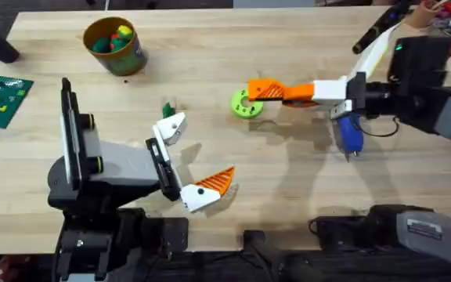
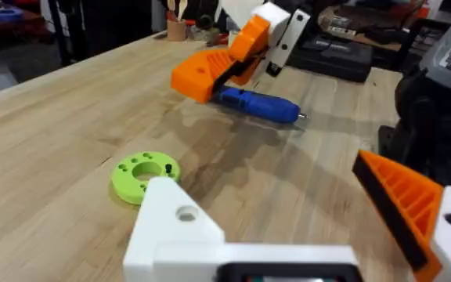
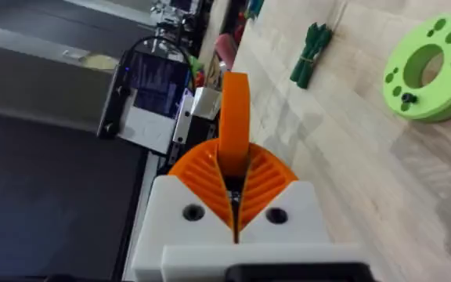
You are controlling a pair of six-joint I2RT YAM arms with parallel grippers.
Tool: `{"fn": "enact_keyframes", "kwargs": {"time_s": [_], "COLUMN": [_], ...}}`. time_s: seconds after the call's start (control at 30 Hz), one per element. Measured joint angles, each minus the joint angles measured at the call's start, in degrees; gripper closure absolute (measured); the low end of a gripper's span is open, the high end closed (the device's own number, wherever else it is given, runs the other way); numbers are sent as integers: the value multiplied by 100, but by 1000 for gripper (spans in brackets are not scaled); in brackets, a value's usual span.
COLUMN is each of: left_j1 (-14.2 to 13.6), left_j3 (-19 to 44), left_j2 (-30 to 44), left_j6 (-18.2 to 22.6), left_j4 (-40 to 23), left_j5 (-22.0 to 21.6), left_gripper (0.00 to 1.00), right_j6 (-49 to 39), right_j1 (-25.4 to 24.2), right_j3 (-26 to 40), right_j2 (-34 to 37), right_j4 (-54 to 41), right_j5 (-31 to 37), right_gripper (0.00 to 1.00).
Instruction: Pick up the gripper from the table and insert it into the empty holder that is missing its gripper. Then pick up a screw, insert it into the mounting hole, and use the screwdriver to tighten it. Finally, clean up the table by picking up the vegetable and placing it into the bucket.
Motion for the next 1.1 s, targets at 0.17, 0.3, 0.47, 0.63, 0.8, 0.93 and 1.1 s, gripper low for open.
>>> {"fn": "enact_keyframes", "kwargs": {"time_s": [0.17, 0.3, 0.47, 0.63, 0.8, 0.93, 1.1], "left_j1": [0, 0, 0, 0, 0, 0, 0], "left_j3": [0, 0, 0, 0, 0, 0, 0], "left_j2": [0, 0, 0, 0, 0, 0, 0], "left_j6": [0, 0, 0, 0, 0, 0, -2], "left_j4": [0, 0, 0, 0, 0, 0, 0], "left_j5": [0, 0, 0, 0, 0, 0, -2], "left_gripper": [14, 14, 14, 14, 15, 14, 14], "right_j6": [-309, -352, -348, -317, 149, 1752, 3980], "right_j1": [0, 0, 0, 0, 2, 0, 1], "right_j3": [-2, -2, -2, -2, -134, -818, -1309], "right_j2": [196, 196, 196, 196, 196, 224, 223], "right_j4": [24, 28, 26, 26, 853, 4217, 6509], "right_j5": [-326, -485, -540, -568, -549, -434, -361], "right_gripper": [984, 985, 985, 985, 985, 985, 985]}}
